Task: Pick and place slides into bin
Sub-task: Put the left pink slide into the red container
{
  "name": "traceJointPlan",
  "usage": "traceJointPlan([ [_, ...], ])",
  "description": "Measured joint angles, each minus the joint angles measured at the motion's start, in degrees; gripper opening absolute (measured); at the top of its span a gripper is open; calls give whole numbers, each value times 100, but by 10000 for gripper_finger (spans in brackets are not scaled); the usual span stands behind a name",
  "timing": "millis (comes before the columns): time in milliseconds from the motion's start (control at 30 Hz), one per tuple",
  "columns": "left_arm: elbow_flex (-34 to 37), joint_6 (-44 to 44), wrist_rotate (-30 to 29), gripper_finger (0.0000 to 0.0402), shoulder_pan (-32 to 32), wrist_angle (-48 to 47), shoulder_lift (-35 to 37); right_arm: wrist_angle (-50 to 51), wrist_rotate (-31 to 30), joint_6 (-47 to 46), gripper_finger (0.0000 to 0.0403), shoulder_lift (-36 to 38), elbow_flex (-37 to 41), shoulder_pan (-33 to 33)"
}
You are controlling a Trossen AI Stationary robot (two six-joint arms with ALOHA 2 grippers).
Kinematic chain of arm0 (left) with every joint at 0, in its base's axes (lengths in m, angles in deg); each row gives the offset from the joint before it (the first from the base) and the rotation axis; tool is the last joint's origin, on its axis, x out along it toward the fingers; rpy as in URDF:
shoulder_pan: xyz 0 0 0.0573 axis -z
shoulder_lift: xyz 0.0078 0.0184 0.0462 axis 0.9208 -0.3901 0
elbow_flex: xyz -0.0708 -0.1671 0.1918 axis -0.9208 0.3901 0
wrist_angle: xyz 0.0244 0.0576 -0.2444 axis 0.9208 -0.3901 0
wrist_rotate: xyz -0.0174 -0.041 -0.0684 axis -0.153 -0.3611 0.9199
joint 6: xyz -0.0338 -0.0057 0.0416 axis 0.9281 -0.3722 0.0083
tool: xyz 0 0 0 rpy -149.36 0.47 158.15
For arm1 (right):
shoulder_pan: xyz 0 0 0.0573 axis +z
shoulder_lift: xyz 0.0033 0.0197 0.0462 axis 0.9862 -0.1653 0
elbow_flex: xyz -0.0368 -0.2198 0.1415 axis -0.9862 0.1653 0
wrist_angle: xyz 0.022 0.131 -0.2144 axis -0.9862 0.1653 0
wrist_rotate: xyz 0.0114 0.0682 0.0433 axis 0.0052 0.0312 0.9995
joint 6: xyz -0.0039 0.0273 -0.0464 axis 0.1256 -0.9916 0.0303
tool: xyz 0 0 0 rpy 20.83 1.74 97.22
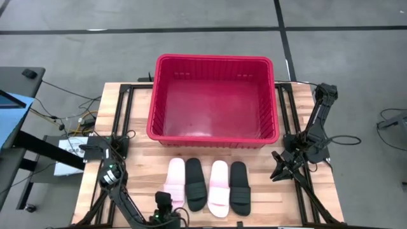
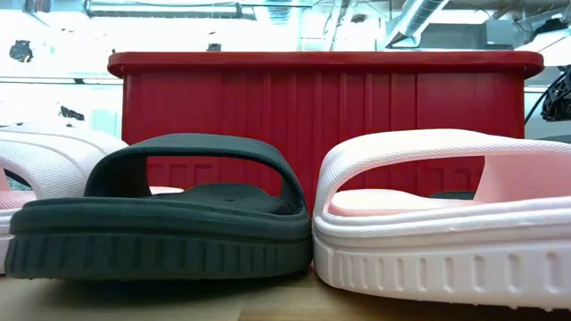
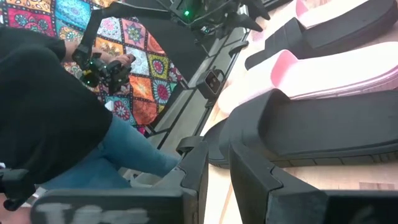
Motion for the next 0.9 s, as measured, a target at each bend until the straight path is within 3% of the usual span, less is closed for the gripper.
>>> traceJointPlan([
  [900, 179, 71, 331, 132, -325, -198, 9, -2, 1, 0, 57, 0, -1, -2],
])
